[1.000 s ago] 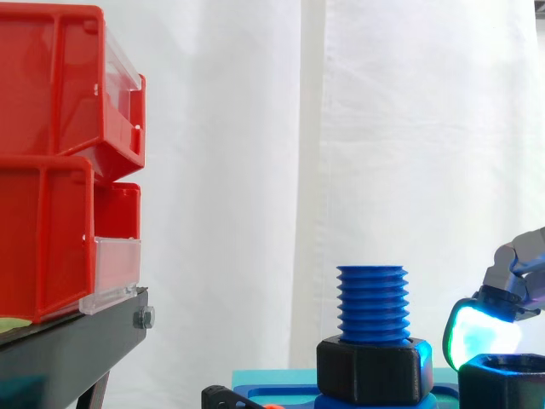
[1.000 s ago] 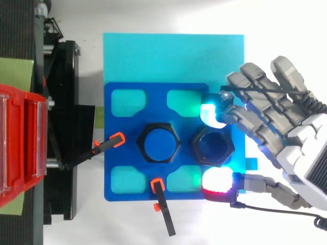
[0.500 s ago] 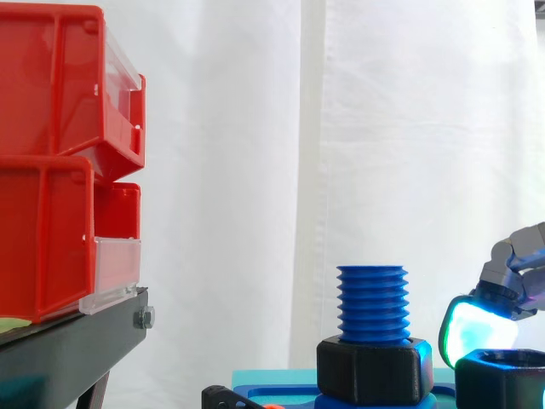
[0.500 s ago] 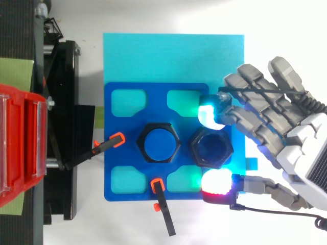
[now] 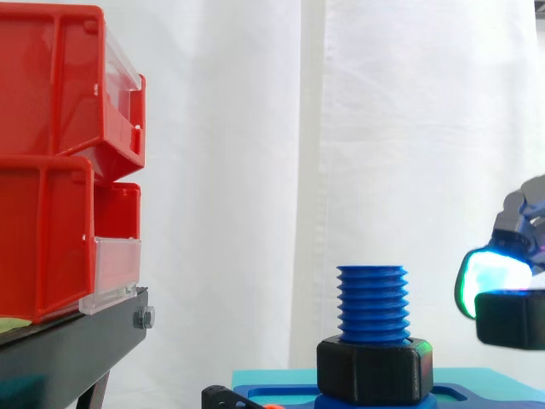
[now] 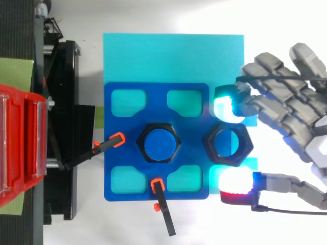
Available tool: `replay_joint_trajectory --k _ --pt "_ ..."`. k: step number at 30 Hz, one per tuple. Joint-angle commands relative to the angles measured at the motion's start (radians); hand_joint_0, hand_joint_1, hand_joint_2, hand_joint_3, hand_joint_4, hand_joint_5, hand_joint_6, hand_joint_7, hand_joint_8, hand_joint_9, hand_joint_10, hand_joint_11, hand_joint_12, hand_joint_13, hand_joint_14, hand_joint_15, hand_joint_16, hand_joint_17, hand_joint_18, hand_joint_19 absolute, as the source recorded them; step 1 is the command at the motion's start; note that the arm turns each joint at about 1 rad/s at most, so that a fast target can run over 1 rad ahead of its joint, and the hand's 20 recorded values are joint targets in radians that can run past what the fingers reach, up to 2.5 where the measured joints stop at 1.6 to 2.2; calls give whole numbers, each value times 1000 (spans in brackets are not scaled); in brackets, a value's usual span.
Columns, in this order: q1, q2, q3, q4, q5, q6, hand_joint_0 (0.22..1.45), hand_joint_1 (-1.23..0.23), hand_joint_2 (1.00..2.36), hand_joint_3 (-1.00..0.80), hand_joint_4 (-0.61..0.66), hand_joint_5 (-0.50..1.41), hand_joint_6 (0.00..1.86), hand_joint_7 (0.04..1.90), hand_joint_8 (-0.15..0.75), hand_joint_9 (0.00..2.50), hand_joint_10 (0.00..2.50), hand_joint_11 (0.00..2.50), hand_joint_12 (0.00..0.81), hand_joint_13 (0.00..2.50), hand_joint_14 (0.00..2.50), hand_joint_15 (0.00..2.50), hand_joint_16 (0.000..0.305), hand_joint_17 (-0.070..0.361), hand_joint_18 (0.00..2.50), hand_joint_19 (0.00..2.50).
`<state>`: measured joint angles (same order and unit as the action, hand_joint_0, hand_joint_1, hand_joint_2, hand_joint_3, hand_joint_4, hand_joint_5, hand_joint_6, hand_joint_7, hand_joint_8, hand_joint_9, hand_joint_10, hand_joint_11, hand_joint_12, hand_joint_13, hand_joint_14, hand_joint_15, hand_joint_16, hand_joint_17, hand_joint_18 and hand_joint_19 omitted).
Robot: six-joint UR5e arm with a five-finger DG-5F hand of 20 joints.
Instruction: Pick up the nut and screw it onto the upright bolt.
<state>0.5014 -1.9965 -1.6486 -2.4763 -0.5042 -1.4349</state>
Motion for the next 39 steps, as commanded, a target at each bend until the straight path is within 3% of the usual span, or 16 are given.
replay_joint_trajectory --k 1,5,11,13,14,16,18,19,21,25,26,28,29,31,38,39 --pt "-4 28 0 -52 -2 21 530 -661 1000 -500 294 -216 503 1062 275 426 0 0 348 306 0 0 43 96 56 0" --pt "-18 54 6 -66 -5 22 531 -657 1000 -500 297 -216 503 1060 276 428 0 0 347 307 0 0 43 96 58 0" --pt "-49 53 73 -122 -56 37 532 -653 1000 -500 293 -216 503 1063 276 427 0 0 345 312 0 0 42 96 61 0" --pt "-63 53 105 -132 -88 64 532 -651 1000 -500 293 -215 503 1059 275 427 0 0 345 314 0 0 43 96 68 0" --pt "-77 53 130 -127 -131 107 533 -648 1000 -500 292 -215 503 1058 276 427 0 0 345 317 0 0 42 96 69 0" --pt "-89 53 145 -105 -172 160 533 -647 1000 -500 294 -215 503 1059 276 428 0 0 346 318 0 0 42 96 69 0" --pt "-93 53 147 -82 -205 199 533 -646 1000 -500 294 -215 503 1059 277 429 0 0 345 322 0 0 42 95 70 0" --pt "-101 51 145 -67 -238 229 533 -646 1000 -500 294 -215 503 1059 277 428 0 0 345 323 0 0 42 95 72 0" --pt "-104 53 147 -62 -258 251 533 -647 1000 -500 290 -215 503 1059 277 428 0 0 344 323 0 0 42 95 73 0" --pt "-123 51 145 -56 -333 334 535 -641 1000 -500 294 -214 503 1057 277 430 0 0 343 321 0 0 42 95 76 0" --pt "-123 51 145 -56 -333 334 535 -638 1000 -500 290 -214 503 1056 277 429 0 0 343 320 0 0 42 95 75 0" --pt "-133 51 145 -47 -389 381 534 -638 1000 -500 295 -214 503 1056 276 429 0 0 343 322 0 0 42 95 73 0" --pt "-142 48 145 -36 -418 392 534 -638 1000 -500 292 -214 503 1056 277 428 0 0 343 322 0 0 42 95 74 0" --pt "-155 42 145 -24 -445 392 535 -638 1000 -500 291 -214 503 1057 276 432 0 0 343 322 0 0 42 95 74 0" --pt "-178 10 151 17 -493 389 536 -636 1000 -500 292 -213 503 1057 279 440 0 0 342 323 0 0 42 95 76 0" --pt "-189 4 156 26 -508 387 537 -636 1000 -500 292 -213 503 1057 279 440 0 0 342 324 0 0 42 95 76 0"
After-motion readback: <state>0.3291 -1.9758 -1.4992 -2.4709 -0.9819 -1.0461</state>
